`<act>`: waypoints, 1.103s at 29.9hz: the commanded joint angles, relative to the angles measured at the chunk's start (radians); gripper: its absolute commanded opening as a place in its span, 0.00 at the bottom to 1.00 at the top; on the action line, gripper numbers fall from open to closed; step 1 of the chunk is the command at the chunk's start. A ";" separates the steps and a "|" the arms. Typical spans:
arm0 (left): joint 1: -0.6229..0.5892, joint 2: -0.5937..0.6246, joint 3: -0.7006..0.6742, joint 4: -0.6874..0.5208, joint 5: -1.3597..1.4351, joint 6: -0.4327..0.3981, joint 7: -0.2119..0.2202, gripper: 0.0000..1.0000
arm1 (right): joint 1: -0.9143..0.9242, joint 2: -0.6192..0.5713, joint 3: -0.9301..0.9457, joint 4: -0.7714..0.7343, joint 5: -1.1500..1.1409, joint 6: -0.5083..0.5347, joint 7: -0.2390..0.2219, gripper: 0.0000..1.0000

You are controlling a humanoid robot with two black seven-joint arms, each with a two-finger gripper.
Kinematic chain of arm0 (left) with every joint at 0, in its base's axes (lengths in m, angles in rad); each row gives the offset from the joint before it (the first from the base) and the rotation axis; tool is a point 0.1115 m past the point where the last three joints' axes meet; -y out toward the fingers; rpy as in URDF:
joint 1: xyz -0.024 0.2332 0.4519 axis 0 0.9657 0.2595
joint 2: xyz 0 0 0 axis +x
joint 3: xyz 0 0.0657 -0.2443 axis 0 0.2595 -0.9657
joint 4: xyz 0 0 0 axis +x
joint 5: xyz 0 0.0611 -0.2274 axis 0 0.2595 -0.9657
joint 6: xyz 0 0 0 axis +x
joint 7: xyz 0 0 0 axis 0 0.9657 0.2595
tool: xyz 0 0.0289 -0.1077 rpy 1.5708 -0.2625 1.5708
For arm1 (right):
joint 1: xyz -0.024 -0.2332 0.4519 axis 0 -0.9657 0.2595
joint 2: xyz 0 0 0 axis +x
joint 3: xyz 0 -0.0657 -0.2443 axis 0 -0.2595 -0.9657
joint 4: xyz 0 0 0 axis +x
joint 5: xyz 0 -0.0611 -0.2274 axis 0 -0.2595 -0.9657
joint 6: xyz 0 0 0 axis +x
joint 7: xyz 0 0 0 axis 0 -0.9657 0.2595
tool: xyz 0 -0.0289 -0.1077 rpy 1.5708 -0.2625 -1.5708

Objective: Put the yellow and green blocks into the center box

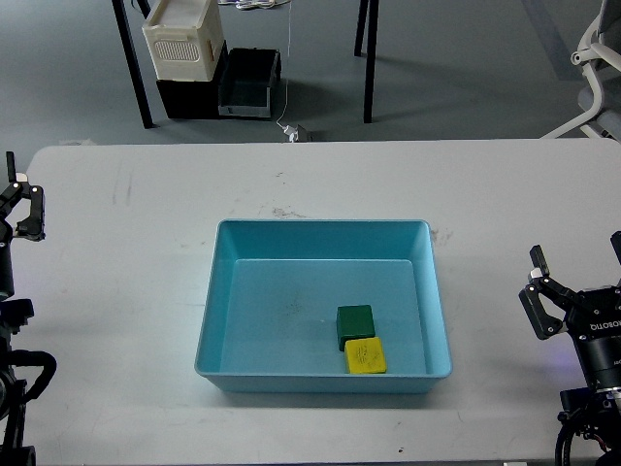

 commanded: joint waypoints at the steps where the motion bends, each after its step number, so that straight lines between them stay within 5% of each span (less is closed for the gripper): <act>1: 0.054 0.000 0.027 -0.011 -0.041 0.000 0.019 1.00 | -0.012 0.000 -0.019 0.003 -0.012 0.000 -0.003 1.00; 16: 0.143 0.000 0.319 -0.009 -0.029 0.000 0.014 1.00 | -0.090 -0.002 -0.060 0.094 -0.021 0.000 -0.010 1.00; 33: 0.147 0.000 0.346 -0.005 -0.038 0.000 0.017 1.00 | -0.108 -0.015 -0.117 0.094 -0.048 0.000 -0.010 1.00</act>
